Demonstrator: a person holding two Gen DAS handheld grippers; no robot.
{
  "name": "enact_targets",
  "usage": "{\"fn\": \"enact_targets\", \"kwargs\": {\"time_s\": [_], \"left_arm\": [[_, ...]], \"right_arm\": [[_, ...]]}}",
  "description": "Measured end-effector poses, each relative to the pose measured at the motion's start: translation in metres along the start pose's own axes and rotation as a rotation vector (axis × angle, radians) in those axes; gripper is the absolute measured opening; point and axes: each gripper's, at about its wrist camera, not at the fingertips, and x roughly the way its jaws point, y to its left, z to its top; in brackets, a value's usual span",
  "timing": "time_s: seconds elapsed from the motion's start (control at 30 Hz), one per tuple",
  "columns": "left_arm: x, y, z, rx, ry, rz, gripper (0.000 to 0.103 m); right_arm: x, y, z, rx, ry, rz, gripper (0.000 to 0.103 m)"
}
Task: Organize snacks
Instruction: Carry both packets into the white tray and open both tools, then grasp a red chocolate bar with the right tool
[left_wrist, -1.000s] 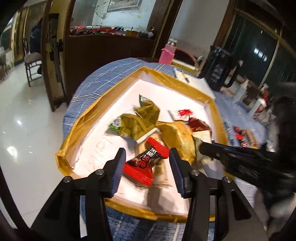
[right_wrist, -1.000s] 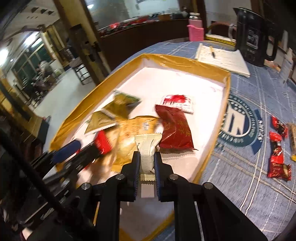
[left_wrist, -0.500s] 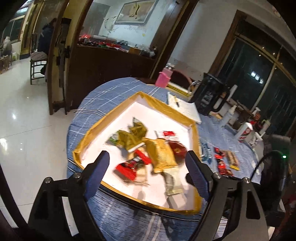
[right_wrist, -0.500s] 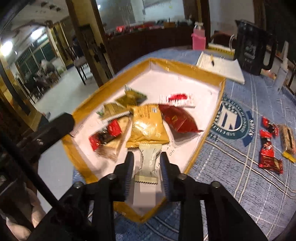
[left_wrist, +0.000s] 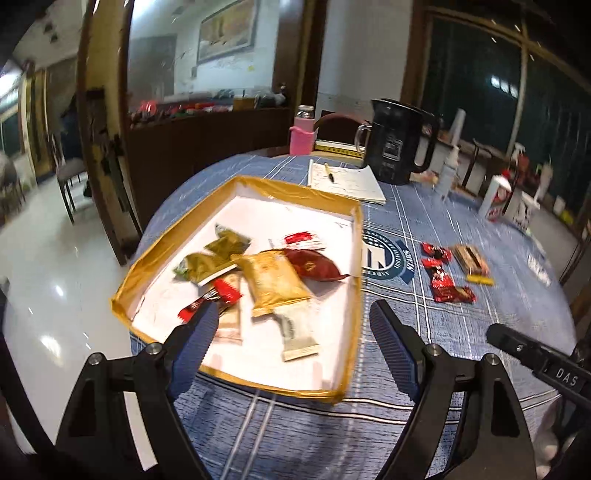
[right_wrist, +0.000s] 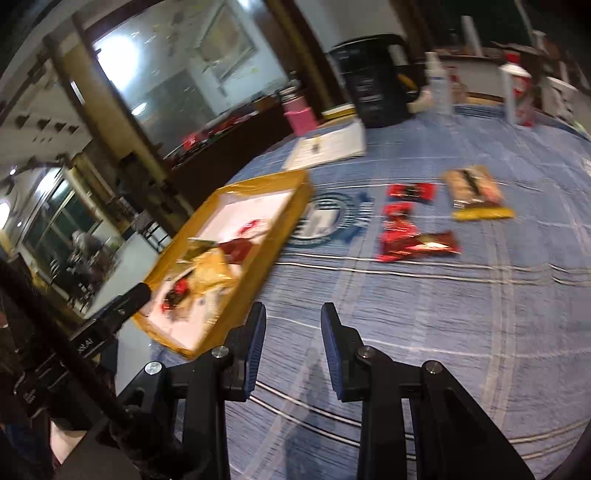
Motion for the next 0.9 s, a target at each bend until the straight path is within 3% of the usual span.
{"fn": "enact_targets", "kwargs": {"time_s": [0.2, 0.37, 0.67, 0.83, 0.9], "left_arm": [[-0.01, -0.042, -0.002, 0.144, -0.043, 0.071, 0.084], [-0.009, -0.069, -0.006, 0.226, -0.045, 0.084, 0.084], [0.006, -0.089, -0.008, 0.25, -0.001, 0.08, 0.084], [0.018, -0.093, -0.01, 0.247, 0.036, 0.061, 0.084], [0.023, -0.092, -0.01, 0.231, 0.061, 0.033, 0.084]], "right_arm": [[-0.021, -0.048, -0.002, 0.005, -0.009, -0.087, 0.03], [-0.043, -0.087, 0.008, -0.05, -0.026, -0.231, 0.03], [-0.087, -0.142, 0.076, -0.195, -0.074, -0.588, 0.03], [-0.101, -0.163, 0.121, -0.229, -0.17, -0.801, 0.032], [-0.097, -0.168, 0.125, -0.213, -0.173, -0.802, 0.035]]}}
